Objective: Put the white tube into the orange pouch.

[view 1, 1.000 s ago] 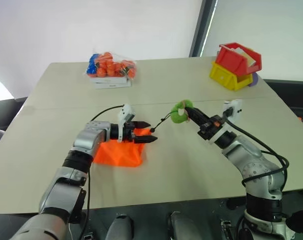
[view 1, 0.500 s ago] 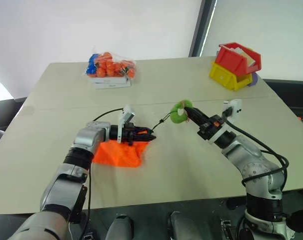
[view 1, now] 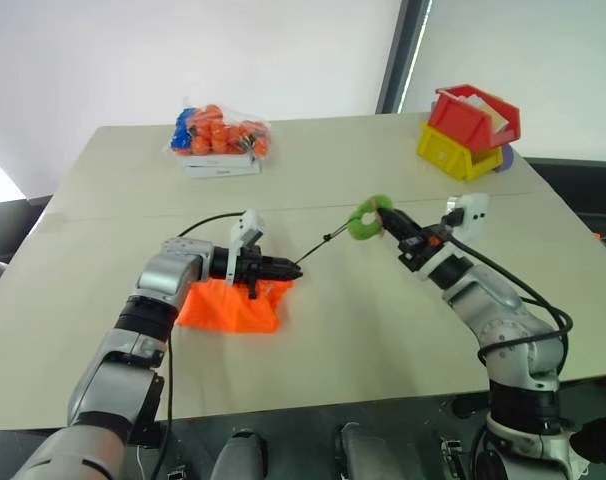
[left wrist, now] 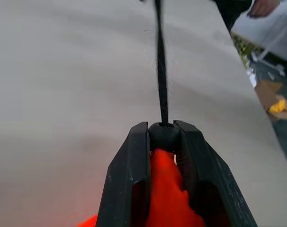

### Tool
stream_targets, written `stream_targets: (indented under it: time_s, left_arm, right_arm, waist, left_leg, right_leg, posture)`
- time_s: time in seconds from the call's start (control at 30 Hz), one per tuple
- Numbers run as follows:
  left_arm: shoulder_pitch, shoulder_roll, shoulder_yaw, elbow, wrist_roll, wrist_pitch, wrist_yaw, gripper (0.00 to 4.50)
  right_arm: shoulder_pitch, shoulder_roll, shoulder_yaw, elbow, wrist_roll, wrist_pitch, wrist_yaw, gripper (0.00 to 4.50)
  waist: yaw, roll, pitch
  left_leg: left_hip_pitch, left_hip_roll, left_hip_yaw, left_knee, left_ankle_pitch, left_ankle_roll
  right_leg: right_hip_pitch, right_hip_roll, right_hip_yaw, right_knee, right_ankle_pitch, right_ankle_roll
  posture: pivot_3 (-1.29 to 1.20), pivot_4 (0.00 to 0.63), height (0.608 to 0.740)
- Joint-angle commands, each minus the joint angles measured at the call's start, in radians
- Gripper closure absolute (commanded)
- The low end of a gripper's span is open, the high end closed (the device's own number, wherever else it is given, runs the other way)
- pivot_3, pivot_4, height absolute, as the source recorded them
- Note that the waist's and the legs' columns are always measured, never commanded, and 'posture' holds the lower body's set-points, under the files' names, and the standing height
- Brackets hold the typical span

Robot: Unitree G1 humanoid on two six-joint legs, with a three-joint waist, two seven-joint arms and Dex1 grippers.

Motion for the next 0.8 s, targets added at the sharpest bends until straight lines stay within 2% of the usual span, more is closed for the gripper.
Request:
stream_targets:
  time_s: [0.03, 0.37, 0.5, 0.57, 0.63, 0.73, 0.8]
  left_arm:
    - [0.051, 0.045, -0.046, -0.096, 0.042, -0.029, -0.022, 4.27]
    - [0.214, 0.183, -0.132, -0.323, 0.097, -0.027, -0.034, 4.27]
    - [0.218, 0.15, -0.087, -0.331, 0.051, -0.006, 0.018, 4.27]
    - [0.206, 0.119, -0.04, -0.329, 0.003, 0.029, 0.05, 3.24]
    - [0.195, 0.095, 0.014, -0.342, -0.035, 0.066, 0.1, 2.47]
    - [0.19, 0.085, 0.1, -0.363, -0.078, 0.106, 0.175, 0.98]
    - [0.194, 0.096, 0.149, -0.376, -0.106, 0.14, 0.207, 0.95]
  right_arm:
    - [-0.052, -0.007, -0.053, 0.081, -0.091, -0.085, -0.096, 4.5]
    - [-0.126, 0.004, -0.05, 0.252, -0.242, -0.172, -0.259, 4.5]
    - [-0.112, -0.001, -0.001, 0.236, -0.26, -0.151, -0.218, 4.5]
    - [-0.091, -0.018, 0.042, 0.209, -0.267, -0.134, -0.162, 4.5]
    - [-0.066, -0.04, 0.078, 0.175, -0.269, -0.114, -0.111, 3.81]
    - [-0.025, -0.076, 0.117, 0.129, -0.291, -0.109, -0.061, 2.55]
    - [-0.003, -0.089, 0.123, 0.11, -0.305, -0.11, -0.051, 1.54]
  waist:
    - [0.0, 0.0, 0.0]
    - [-0.002, 0.001, 0.0]
    - [-0.001, 0.003, 0.001]
    - [0.0, 0.003, 0.001]
    - [0.001, 0.003, 0.001]
    - [-0.002, 0.003, 0.001]
    - [-0.004, 0.003, 0.001]
  left_leg:
    - [0.0, 0.0, 0.0, 0.0, 0.0, 0.0]
    - [0.0, 0.0, 0.0, -0.001, 0.0, 0.0]
    - [0.0, 0.0, 0.0, -0.001, 0.0, 0.0]
    - [0.0, 0.0, 0.0, 0.0, 0.0, 0.0]
    - [0.0, 0.0, 0.0, 0.0, 0.0, 0.0]
    - [0.0, 0.0, 0.0, 0.0, 0.0, 0.0]
    - [0.0, 0.0, 0.0, 0.0, 0.0, 0.0]
  right_leg:
    - [0.0, 0.0, 0.0, 0.0, 0.0, 0.0]
    - [0.0, 0.0, 0.0, 0.0, 0.0, 0.0]
    - [0.0, 0.0, 0.0, 0.0, 0.0, 0.0]
    - [0.0, 0.0, 0.0, 0.0, 0.0, 0.0]
    - [0.0, 0.0, 0.0, 0.0, 0.0, 0.0]
    - [0.0, 0.0, 0.0, 0.0, 0.0, 0.0]
    - [0.0, 0.0, 0.0, 0.001, 0.0, 0.0]
  posture:
    - [0.0, 0.15, 0.74]
    - [0.0, 0.15, 0.74]
    - [0.0, 0.15, 0.74]
    - [0.0, 0.15, 0.74]
    - [0.0, 0.15, 0.74]
    - [0.0, 0.15, 0.74]
    - [0.0, 0.15, 0.74]
